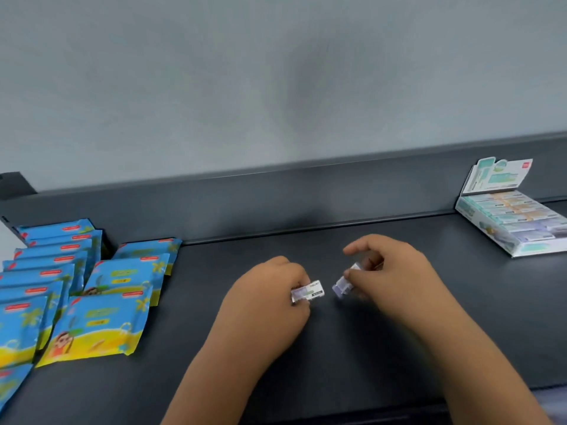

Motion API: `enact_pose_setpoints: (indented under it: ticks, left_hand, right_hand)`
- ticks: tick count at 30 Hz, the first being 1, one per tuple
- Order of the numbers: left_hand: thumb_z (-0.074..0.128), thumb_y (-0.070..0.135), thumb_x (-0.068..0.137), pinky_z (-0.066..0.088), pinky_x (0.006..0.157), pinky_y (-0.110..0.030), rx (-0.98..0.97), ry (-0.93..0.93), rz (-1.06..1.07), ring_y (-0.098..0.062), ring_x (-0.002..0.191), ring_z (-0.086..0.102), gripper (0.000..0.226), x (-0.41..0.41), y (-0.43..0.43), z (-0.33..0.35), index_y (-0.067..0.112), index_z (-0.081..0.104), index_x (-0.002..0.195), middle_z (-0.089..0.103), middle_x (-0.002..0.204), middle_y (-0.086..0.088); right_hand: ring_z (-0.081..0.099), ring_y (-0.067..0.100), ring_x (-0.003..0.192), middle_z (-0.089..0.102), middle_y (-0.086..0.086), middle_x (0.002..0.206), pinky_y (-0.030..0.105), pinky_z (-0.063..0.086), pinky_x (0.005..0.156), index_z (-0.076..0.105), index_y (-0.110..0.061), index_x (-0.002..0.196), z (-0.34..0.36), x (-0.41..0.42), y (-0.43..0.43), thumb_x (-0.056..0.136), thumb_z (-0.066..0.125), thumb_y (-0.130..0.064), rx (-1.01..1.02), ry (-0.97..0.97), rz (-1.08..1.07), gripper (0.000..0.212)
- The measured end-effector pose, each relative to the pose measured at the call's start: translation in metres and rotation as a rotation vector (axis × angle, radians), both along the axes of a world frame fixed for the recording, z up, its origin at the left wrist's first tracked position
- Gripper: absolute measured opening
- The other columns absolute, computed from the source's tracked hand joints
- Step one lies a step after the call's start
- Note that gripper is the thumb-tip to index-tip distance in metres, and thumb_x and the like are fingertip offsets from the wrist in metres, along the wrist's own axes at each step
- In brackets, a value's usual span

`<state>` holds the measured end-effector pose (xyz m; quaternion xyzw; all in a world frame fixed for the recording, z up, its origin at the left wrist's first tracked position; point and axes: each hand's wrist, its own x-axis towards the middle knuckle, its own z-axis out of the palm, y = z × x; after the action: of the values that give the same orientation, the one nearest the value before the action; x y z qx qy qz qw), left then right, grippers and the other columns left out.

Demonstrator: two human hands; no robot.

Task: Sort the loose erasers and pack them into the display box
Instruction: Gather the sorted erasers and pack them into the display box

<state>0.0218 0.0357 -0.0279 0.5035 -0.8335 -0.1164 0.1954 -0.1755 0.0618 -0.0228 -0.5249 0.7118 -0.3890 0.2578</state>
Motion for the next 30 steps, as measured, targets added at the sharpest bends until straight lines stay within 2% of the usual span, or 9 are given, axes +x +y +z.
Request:
enact_pose_setpoints:
  ticks: [1, 3, 7, 10, 12, 19, 23, 30]
  left_hand:
    - [0.059, 0.027, 0.083, 0.051, 0.074, -0.032, 0.018, 0.03, -0.003, -0.006, 0.084, 0.056, 0.01, -0.004, 0.001, 0.002, 0.032, 0.065, 0.089, 0.057, 0.09, 0.013]
    - [0.061, 0.026, 0.081, 0.052, 0.075, -0.034, 0.035, 0.082, 0.002, -0.006, 0.084, 0.058, 0.011, -0.014, 0.003, 0.005, 0.033, 0.066, 0.088, 0.06, 0.088, 0.014]
    - [0.06, 0.026, 0.083, 0.054, 0.076, -0.038, 0.052, 0.107, 0.032, -0.007, 0.084, 0.062, 0.014, -0.055, 0.014, 0.006, 0.035, 0.068, 0.091, 0.065, 0.088, 0.014]
    - [0.061, 0.024, 0.086, 0.054, 0.077, -0.038, 0.065, 0.103, 0.044, -0.009, 0.085, 0.063, 0.015, -0.098, 0.026, 0.006, 0.033, 0.07, 0.092, 0.067, 0.089, 0.012]
    - [0.062, 0.026, 0.085, 0.054, 0.078, -0.038, 0.062, 0.132, 0.048, -0.008, 0.085, 0.063, 0.013, -0.126, 0.031, 0.006, 0.034, 0.07, 0.092, 0.068, 0.088, 0.013]
    - [0.065, 0.027, 0.084, 0.053, 0.076, -0.036, 0.002, 0.214, 0.095, -0.004, 0.088, 0.061, 0.018, -0.201, 0.051, 0.005, 0.041, 0.069, 0.094, 0.067, 0.087, 0.019]
    - [0.067, 0.029, 0.085, 0.049, 0.078, -0.031, -0.033, 0.202, 0.116, -0.003, 0.094, 0.055, 0.019, -0.221, 0.061, 0.004, 0.044, 0.071, 0.097, 0.068, 0.088, 0.024]
    - [0.069, 0.026, 0.085, 0.047, 0.075, -0.025, -0.045, 0.244, 0.093, -0.003, 0.09, 0.055, 0.021, -0.243, 0.06, 0.006, 0.044, 0.07, 0.095, 0.067, 0.088, 0.024]
  right_hand:
    - [0.07, 0.015, 0.061, 0.068, -0.002, 0.07, 0.036, 0.06, 0.069, 0.072, -0.034, 0.091, 0.001, -0.006, 0.002, 0.082, 0.074, -0.011, -0.003, -0.058, 0.016, 0.024]
    - [0.072, 0.02, 0.06, 0.07, 0.001, 0.069, 0.045, 0.063, 0.074, 0.077, -0.029, 0.087, 0.003, -0.02, 0.006, 0.083, 0.074, -0.01, -0.021, -0.126, 0.037, 0.019]
    - [0.066, 0.021, 0.047, 0.071, 0.006, 0.06, 0.033, 0.057, 0.056, 0.077, -0.018, 0.076, 0.011, -0.061, 0.015, 0.084, 0.078, -0.017, -0.002, -0.142, 0.082, 0.008]
    - [0.07, 0.031, 0.055, 0.071, 0.01, 0.062, 0.035, 0.057, 0.055, 0.078, -0.014, 0.077, 0.014, -0.101, 0.021, 0.083, 0.08, -0.019, -0.016, -0.204, 0.104, 0.008]
    - [0.071, 0.027, 0.055, 0.072, 0.011, 0.065, 0.034, 0.059, 0.055, 0.078, -0.013, 0.08, 0.014, -0.13, 0.025, 0.081, 0.082, -0.015, -0.04, -0.244, 0.087, 0.005]
    - [0.073, 0.024, 0.063, 0.073, 0.002, 0.068, 0.039, 0.063, 0.067, 0.075, -0.021, 0.088, 0.014, -0.214, 0.043, 0.078, 0.083, -0.007, -0.048, -0.2, 0.147, 0.019]
    - [0.074, 0.023, 0.063, 0.075, 0.003, 0.07, 0.039, 0.064, 0.067, 0.072, -0.019, 0.091, 0.018, -0.238, 0.05, 0.08, 0.081, -0.003, -0.046, -0.227, 0.142, 0.021]
    - [0.074, 0.02, 0.065, 0.076, -0.003, 0.071, 0.038, 0.064, 0.069, 0.072, -0.021, 0.091, 0.021, -0.257, 0.06, 0.081, 0.081, -0.007, -0.077, -0.232, 0.103, 0.02]
